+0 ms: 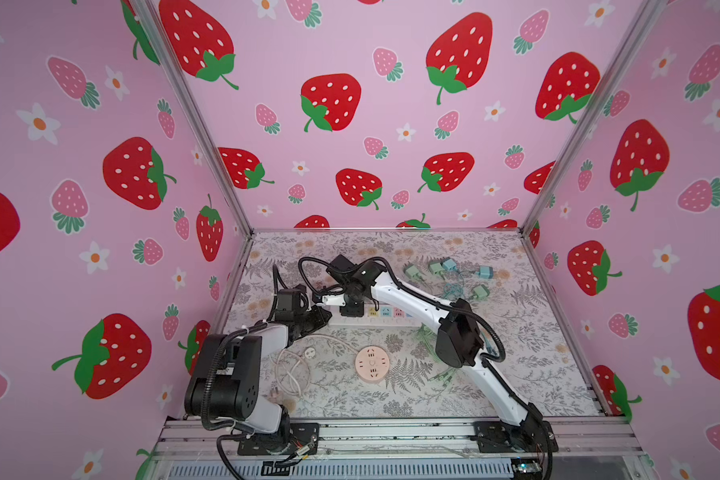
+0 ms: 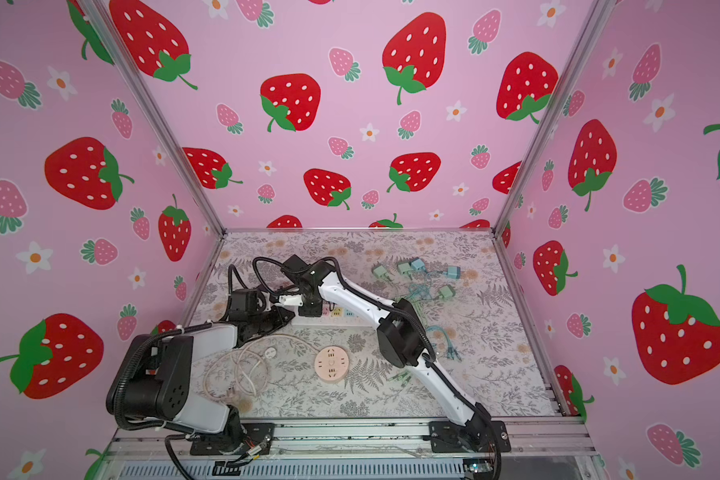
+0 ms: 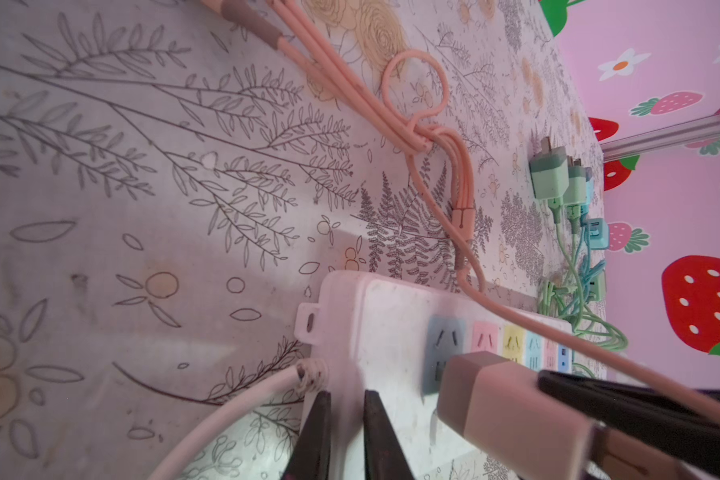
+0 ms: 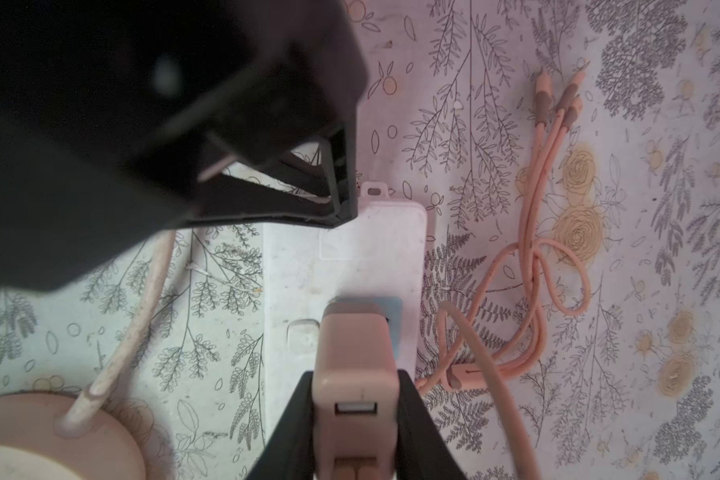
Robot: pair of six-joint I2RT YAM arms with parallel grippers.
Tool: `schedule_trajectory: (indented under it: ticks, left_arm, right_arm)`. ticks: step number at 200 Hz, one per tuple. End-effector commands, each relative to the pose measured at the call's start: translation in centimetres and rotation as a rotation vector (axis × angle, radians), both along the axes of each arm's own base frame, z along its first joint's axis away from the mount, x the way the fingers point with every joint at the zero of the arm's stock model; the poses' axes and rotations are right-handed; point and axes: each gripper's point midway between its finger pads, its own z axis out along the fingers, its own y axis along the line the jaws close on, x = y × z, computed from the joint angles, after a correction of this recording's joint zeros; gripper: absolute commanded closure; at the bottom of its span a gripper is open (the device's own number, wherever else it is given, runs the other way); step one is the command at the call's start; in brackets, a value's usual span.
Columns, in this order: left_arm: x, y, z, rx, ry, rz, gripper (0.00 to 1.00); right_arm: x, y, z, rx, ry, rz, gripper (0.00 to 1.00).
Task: Insert the plug
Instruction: 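Push the pink charger down into the teal socket with the right gripper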
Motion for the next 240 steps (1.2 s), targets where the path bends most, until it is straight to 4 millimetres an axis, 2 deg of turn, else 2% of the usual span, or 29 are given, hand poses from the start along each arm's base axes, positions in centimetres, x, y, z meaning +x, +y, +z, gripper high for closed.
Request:
schedule_trajectory:
  ticks: [1, 36, 77, 137, 151, 206, 240]
  left_arm:
    - [-2.6, -1.6, -1.7, -0.051, 0.099, -0.065, 0.83]
    - [-2.9, -1.3, -1.4, -0.033, 0.092, -0.06, 0.83]
    - [-3.4, -0.7, -1.2, 0.008, 0.096, -0.052, 0.84]
    - [-3.2, -0.6, -0.8, 0.015, 0.091, -0.044, 0.84]
    - [-3.0, -0.6, -0.6, 0.009, 0.089, -0.042, 0.84]
    - [-3.0, -0.5, 1.3, 0.007, 0.066, -0.028, 0.84]
    - [-2.9, -0.3, 2.2, 0.008, 0.055, -0.006, 0.84]
  right_arm:
    - [0.2, 0.2, -6.4, -0.077, 0.018, 0.015, 0.84]
    - [0.0, -0.2, -7.9, -0.106, 0.032, 0.006, 0.85]
    - [-0.3, -0.6, -8.9, -0.091, 0.077, -0.034, 0.91]
    - [-1.2, -2.1, -8.2, -0.006, 0.096, -0.05, 0.93]
    - [-0.9, -2.2, -8.2, -0.008, 0.092, -0.058, 0.93]
    - [-0.2, -1.2, -6.8, 0.028, 0.077, -0.037, 0.92]
    - [0.5, -0.7, -4.9, 0.063, 0.058, -0.034, 0.82]
